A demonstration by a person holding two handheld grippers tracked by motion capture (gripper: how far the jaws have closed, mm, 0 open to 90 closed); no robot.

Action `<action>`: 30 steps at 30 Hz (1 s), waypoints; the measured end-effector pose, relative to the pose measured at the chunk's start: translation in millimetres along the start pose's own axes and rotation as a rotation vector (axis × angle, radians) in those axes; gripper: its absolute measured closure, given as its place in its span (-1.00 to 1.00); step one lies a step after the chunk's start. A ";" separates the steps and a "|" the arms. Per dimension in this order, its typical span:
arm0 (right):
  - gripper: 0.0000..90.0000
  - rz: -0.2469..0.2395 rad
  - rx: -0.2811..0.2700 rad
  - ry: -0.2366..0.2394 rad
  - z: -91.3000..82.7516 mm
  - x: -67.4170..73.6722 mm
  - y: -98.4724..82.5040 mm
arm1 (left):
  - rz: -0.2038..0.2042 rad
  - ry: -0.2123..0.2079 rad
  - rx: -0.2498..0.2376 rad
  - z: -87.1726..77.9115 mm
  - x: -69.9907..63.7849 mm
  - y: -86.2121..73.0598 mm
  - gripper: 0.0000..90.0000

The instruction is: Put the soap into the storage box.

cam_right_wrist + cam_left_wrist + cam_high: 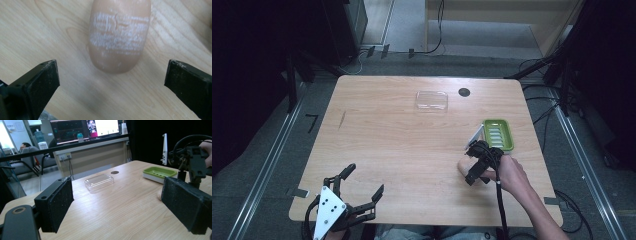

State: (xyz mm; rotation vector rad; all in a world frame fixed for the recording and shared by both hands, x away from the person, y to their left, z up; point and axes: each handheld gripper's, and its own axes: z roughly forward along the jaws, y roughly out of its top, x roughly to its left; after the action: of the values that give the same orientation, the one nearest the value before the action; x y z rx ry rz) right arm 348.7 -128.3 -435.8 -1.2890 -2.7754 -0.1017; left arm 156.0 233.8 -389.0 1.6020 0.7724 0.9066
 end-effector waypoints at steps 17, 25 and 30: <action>-1.00 0.035 0.034 -0.010 16.0 -3.3 25.3 | 0.002 -0.004 0.002 0.7 0.2 0.0 -0.75; -0.88 0.030 0.035 -0.032 21.0 1.2 32.5 | -0.005 0.001 0.001 0.2 0.5 0.0 -0.75; -0.69 0.034 0.034 -0.039 23.3 2.1 33.6 | -0.004 0.001 0.001 0.3 0.4 0.0 -0.75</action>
State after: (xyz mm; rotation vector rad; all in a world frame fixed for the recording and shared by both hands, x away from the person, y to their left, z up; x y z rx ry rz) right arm 371.9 -102.9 -457.9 -1.3441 -2.7732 -0.0274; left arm 156.4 234.0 -388.9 1.6010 0.7767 0.9042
